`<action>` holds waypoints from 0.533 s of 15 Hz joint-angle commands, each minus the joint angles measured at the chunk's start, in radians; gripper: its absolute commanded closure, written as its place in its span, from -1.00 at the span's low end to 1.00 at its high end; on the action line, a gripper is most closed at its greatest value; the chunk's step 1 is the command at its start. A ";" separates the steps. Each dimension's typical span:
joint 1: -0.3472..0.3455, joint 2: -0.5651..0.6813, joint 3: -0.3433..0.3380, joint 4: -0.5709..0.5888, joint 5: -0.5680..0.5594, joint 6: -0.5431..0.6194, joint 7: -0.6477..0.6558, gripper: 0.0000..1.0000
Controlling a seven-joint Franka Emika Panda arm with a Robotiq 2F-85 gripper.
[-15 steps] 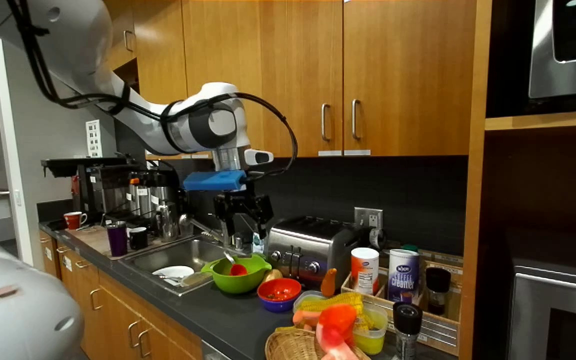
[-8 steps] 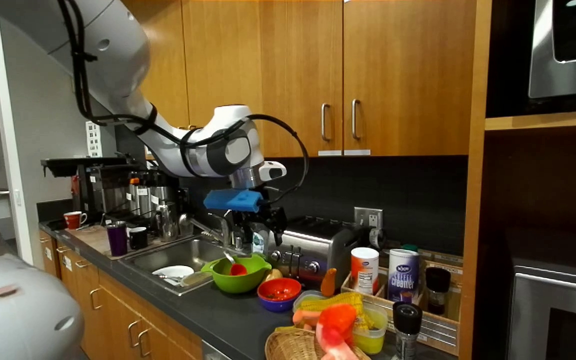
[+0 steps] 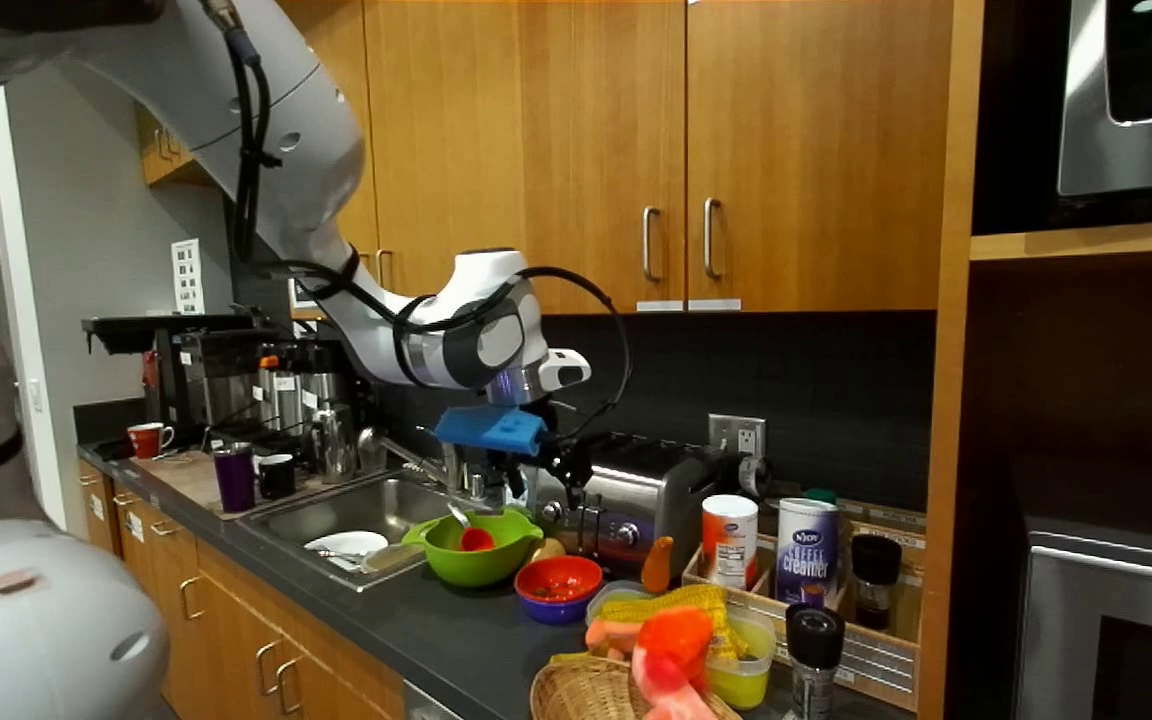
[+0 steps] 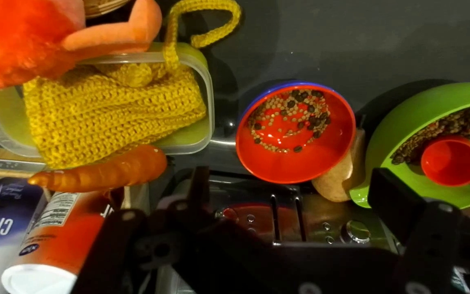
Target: Pour the contents from the right bowls into the green bowl
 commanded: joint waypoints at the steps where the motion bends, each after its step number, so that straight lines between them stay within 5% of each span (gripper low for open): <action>1: 0.001 0.076 -0.008 0.060 0.009 0.023 -0.029 -1.00; 8: -0.001 0.183 -0.010 0.151 0.016 0.021 -0.063 -1.00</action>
